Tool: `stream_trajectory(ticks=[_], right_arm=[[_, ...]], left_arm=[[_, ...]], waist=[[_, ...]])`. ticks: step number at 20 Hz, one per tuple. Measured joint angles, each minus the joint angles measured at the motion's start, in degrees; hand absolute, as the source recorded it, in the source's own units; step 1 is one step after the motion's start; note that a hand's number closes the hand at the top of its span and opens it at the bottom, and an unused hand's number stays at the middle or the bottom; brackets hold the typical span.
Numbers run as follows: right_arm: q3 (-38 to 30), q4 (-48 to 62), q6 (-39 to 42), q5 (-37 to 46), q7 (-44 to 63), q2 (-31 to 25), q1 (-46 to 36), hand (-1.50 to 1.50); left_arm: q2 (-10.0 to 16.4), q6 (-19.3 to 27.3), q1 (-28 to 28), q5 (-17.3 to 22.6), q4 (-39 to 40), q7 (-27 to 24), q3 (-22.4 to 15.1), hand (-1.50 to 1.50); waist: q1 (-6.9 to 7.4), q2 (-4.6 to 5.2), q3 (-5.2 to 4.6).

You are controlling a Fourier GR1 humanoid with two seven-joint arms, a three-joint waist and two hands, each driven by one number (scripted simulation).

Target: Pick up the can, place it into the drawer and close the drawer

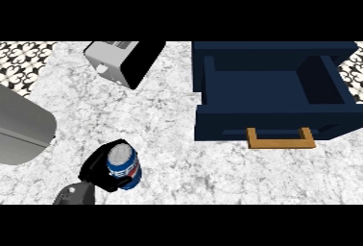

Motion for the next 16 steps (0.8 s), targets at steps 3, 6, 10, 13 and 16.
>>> stream_trajectory(ticks=[3,6,10,13,16], right_arm=[[-0.11,0.07,-0.12,-0.14,-0.29,0.01,0.27,-1.50],[-0.66,0.39,-0.32,-0.48,0.03,-0.09,-0.06,-1.50],[-0.83,-0.51,-0.69,-0.96,0.40,0.29,0.25,-1.50],[-0.55,-0.95,-0.58,-0.86,0.29,0.74,0.29,-1.50],[-0.12,-1.16,-0.98,-0.60,0.17,0.59,0.53,-1.50]], left_arm=[[-0.50,-1.79,0.38,1.31,-2.94,1.17,-0.70,1.50],[-2.23,2.16,-0.15,3.35,-4.59,1.86,1.42,1.50],[-4.37,13.46,-2.53,6.50,-5.21,0.91,6.76,1.50],[-5.07,19.98,-4.41,8.95,-7.06,0.67,7.83,1.50],[-5.41,25.08,-5.74,10.73,-9.98,1.88,6.66,1.50]], waist=[[0.04,-0.02,0.02],[0.12,-0.03,0.02],[0.05,-0.02,0.01],[0.03,-0.05,0.02],[0.04,-0.06,0.01]])
